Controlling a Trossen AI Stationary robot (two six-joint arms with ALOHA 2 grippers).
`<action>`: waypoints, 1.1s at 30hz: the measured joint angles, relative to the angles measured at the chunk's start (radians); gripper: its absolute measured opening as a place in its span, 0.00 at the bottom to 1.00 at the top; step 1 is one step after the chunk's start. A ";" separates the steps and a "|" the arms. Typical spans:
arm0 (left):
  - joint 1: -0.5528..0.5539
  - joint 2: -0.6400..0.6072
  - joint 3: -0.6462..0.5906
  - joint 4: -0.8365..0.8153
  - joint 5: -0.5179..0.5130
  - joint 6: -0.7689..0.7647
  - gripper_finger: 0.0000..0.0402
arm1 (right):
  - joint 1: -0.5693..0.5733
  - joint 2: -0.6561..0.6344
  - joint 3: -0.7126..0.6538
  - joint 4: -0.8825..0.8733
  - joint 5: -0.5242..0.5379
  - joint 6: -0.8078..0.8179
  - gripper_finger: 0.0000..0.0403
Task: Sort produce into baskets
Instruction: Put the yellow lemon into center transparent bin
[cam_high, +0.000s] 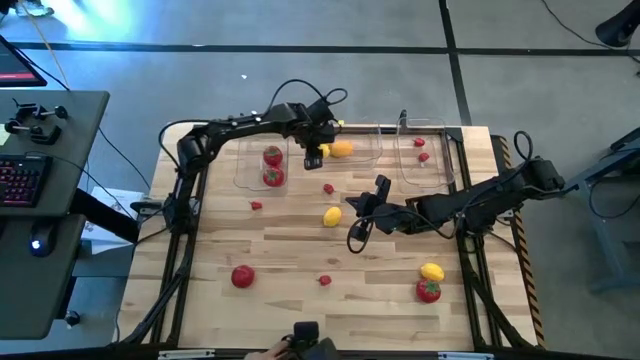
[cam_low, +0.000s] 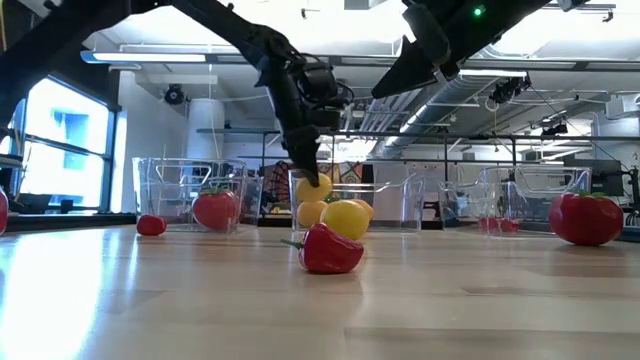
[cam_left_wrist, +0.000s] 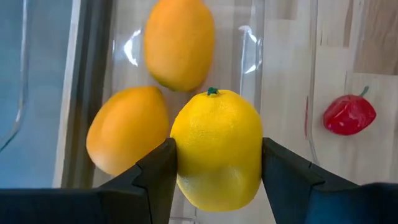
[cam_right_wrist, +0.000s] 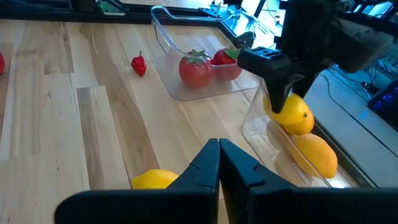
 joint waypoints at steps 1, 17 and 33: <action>0.001 0.001 0.000 0.000 0.002 0.000 0.45 | 0.000 0.000 0.000 0.000 0.000 0.000 0.00; -0.002 -0.017 0.001 0.016 -0.017 0.004 0.61 | 0.000 0.000 0.000 -0.011 -0.001 0.003 0.00; -0.012 -0.027 -0.009 0.062 -0.018 -0.023 0.54 | 0.001 0.001 0.000 -0.035 0.028 0.052 0.00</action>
